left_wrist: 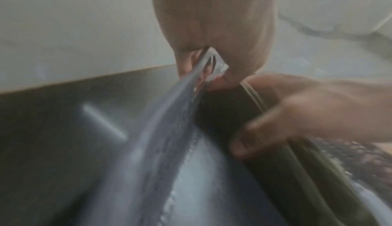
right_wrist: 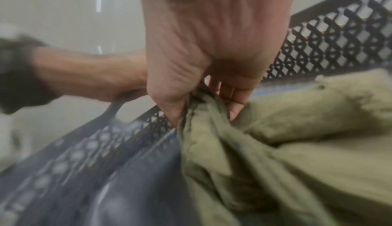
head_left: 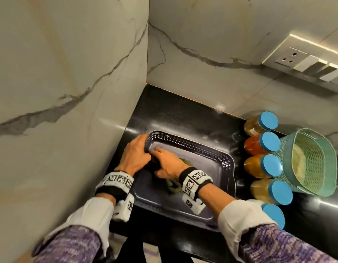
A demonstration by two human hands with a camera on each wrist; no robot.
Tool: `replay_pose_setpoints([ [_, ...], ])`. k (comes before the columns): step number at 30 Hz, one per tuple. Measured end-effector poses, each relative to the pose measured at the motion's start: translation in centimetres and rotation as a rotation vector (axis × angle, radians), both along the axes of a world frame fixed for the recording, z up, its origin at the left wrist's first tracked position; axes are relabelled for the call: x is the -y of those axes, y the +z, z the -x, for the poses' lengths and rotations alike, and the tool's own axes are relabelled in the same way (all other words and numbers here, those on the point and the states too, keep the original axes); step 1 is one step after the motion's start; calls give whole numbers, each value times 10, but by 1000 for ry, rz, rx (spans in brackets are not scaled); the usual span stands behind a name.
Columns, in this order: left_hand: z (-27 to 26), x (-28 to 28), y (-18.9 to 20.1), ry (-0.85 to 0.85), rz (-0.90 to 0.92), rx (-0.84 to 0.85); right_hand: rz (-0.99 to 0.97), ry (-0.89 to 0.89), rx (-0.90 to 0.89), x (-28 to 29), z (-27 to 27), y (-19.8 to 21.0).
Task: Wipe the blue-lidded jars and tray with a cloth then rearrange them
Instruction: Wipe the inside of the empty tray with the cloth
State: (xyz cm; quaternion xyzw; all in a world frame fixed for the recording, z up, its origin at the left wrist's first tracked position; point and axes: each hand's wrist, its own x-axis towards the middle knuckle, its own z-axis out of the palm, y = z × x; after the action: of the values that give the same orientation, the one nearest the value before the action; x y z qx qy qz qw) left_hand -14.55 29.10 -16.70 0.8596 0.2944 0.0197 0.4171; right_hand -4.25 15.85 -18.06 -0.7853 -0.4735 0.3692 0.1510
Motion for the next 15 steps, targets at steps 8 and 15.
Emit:
replay_pose_setpoints([
  [8,34,55,-6,238,-15,-23,-238,-504,29,33,-21,-4],
  [15,28,64,-29,770,100,176,-233,-634,240,27,-54,-2],
])
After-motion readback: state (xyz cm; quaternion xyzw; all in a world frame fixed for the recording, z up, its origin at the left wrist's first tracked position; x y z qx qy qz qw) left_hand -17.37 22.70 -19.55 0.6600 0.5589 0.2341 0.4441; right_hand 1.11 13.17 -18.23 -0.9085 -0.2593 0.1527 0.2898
